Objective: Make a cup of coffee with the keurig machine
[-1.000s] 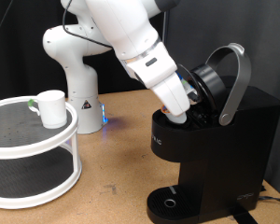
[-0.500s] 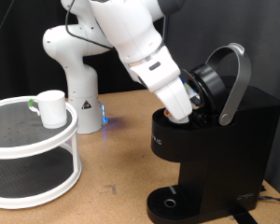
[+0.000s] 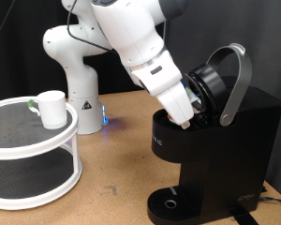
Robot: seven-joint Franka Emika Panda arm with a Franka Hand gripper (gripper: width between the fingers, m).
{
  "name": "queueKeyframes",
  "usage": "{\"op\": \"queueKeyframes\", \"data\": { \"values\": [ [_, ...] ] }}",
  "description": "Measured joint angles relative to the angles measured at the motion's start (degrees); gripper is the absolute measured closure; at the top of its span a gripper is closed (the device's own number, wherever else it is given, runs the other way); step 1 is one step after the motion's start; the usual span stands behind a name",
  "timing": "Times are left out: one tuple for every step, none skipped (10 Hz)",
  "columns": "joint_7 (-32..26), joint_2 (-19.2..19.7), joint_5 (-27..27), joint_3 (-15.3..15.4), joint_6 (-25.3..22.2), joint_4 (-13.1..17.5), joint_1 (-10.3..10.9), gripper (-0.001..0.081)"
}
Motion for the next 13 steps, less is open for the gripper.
{"op": "queueKeyframes", "data": {
  "values": [
    [-0.6, 0.0, 0.5, -0.1, -0.5, 0.1, -0.1, 0.0003],
    [-1.3, -0.2, 1.1, -0.2, -1.6, 0.3, -0.2, 0.0003],
    [-1.9, -0.5, 1.3, -0.4, -3.6, 0.5, -0.5, 0.0001],
    [-2.2, -0.9, 1.3, -0.7, -5.6, 0.8, -0.6, 0.0001],
    [-2.3, -1.2, 1.1, -0.8, -6.5, 0.9, -0.8, 0.0001],
    [-2.2, -1.4, 0.8, -0.8, -6.7, 0.9, -0.9, 0.0001],
    [-2.1, -1.5, 0.2, -0.8, -6.7, 0.9, -0.9, 0.0001],
    [-2.1, -1.5, 0.0, -0.8, -6.7, 0.8, -0.9, 0.0001],
    [-2.3, -1.6, 0.3, -0.9, -6.8, 0.9, -1.0, 0.0001],
    [-2.5, -2.0, 0.4, -1.0, -6.5, 0.9, -1.2, 0.0001],
    [-2.7, -2.8, 0.5, -1.3, -6.4, 0.8, -1.3, 0.0001],
    [-2.7, -2.6, 0.4, -1.3, -6.6, 0.7, -1.3, 0.0001],
    [-3.3, -2.6, 0.6, -1.5, -6.6, 0.6, -1.3, 0.0001]
  ]
}}
